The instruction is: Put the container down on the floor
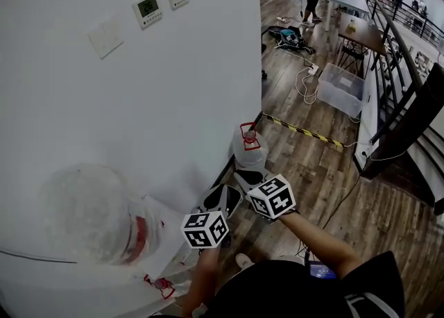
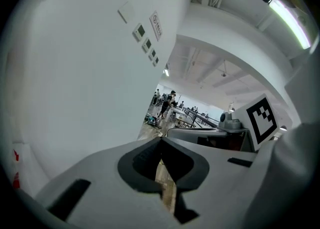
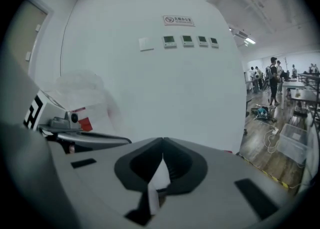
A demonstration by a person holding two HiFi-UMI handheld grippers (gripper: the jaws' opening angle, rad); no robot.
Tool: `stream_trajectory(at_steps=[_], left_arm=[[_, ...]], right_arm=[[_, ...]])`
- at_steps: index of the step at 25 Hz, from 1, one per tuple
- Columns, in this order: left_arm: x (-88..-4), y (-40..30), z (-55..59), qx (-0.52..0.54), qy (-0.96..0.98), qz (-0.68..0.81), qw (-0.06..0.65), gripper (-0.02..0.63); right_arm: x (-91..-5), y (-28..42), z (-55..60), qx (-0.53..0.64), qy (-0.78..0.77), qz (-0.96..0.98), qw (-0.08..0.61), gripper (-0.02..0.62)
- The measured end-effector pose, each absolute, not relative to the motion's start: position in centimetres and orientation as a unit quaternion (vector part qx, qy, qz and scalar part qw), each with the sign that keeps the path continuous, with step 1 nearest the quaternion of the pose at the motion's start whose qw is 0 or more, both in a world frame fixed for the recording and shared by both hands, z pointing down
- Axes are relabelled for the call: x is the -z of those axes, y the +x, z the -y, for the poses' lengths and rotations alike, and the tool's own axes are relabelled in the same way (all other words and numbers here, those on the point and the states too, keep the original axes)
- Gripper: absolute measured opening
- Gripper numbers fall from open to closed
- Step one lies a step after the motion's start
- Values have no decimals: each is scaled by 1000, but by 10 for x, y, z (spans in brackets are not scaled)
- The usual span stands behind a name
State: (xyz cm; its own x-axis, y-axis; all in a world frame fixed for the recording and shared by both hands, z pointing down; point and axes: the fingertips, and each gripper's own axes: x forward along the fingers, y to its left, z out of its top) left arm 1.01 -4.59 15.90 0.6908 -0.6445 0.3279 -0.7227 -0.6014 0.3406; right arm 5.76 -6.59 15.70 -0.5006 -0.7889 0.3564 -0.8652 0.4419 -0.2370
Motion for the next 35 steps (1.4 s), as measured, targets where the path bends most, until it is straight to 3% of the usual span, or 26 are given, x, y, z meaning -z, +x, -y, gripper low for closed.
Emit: stream_trajectory(at_steps=[22, 35], left_arm=[[-51, 67, -62, -5, 893, 431, 130, 14], [-45, 94, -114, -6, 891, 440, 108, 14]], right_arm=[[-61, 123, -43, -114, 470, 875, 22, 29], [-47, 145, -93, -113, 454, 884, -7, 29]])
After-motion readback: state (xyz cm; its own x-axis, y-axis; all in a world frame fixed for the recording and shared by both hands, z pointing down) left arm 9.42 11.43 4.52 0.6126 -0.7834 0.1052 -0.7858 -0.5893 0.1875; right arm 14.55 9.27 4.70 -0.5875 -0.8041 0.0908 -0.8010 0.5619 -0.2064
